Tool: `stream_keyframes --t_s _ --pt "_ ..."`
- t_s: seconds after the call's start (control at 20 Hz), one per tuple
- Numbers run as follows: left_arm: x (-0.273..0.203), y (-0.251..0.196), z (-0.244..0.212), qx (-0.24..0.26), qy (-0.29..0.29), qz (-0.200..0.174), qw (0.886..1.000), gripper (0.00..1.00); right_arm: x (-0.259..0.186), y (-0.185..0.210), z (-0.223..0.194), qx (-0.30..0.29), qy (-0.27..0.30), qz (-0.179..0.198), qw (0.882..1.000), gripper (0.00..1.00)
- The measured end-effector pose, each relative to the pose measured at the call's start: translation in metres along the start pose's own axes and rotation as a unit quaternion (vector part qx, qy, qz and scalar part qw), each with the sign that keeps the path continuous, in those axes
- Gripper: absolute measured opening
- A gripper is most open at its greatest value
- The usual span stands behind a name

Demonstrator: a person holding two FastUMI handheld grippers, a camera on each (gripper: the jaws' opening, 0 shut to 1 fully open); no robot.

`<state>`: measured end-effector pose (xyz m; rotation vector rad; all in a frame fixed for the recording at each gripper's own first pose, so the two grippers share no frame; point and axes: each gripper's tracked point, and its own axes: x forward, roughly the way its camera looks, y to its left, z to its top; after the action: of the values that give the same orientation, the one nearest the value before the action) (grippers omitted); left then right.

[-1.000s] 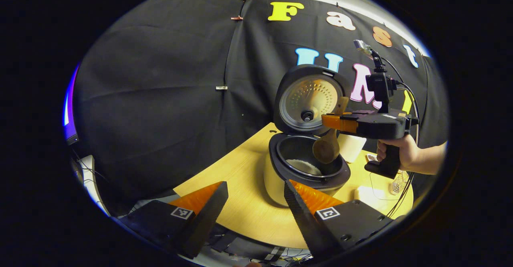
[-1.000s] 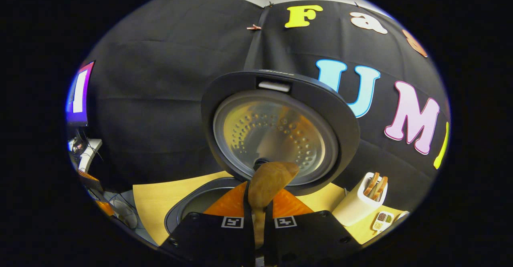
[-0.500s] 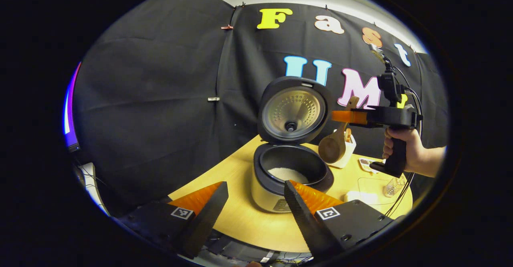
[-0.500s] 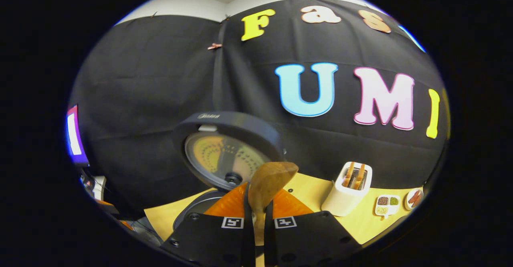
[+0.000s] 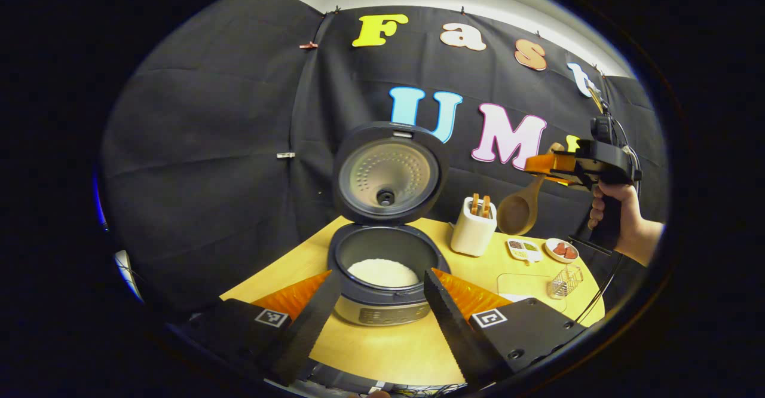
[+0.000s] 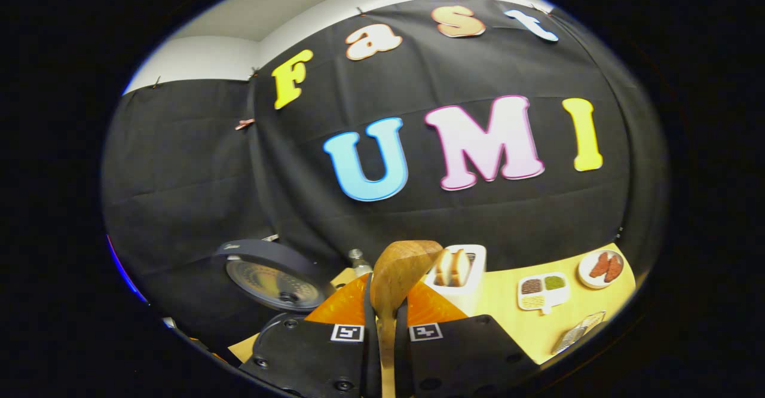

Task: Close the left gripper, press the button to open the rice cooker; take a wooden spoon from the chopstick holder with the right hand, scoop a spoonful of rice and pour it into the rice cooker, then put the wooden spoon back into the chopstick holder.

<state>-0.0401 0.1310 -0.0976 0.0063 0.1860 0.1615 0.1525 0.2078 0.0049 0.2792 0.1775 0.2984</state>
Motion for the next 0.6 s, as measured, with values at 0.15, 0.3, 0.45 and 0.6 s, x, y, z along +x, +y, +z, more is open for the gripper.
stream_keyframes --t_s 0.15,0.3,0.45,0.6 --pt "0.006 -0.025 0.002 0.007 0.002 -0.011 1.0 0.96 -0.015 -0.073 0.008 0.018 -0.005 -0.055 0.998 0.13" --pt "0.013 -0.046 0.001 0.003 0.008 -0.017 1.0 0.96 -0.031 -0.142 0.012 0.04 -0.007 -0.109 0.993 0.13" --pt "0.018 -0.061 0.002 -0.001 0.012 -0.011 1.0 0.96 -0.047 -0.201 0.014 0.056 -0.012 -0.15 0.987 0.13" --pt "0.023 -0.072 0.002 -0.002 0.016 0.0 1.0 0.96 -0.058 -0.251 0.007 0.072 -0.006 -0.18 0.981 0.13"
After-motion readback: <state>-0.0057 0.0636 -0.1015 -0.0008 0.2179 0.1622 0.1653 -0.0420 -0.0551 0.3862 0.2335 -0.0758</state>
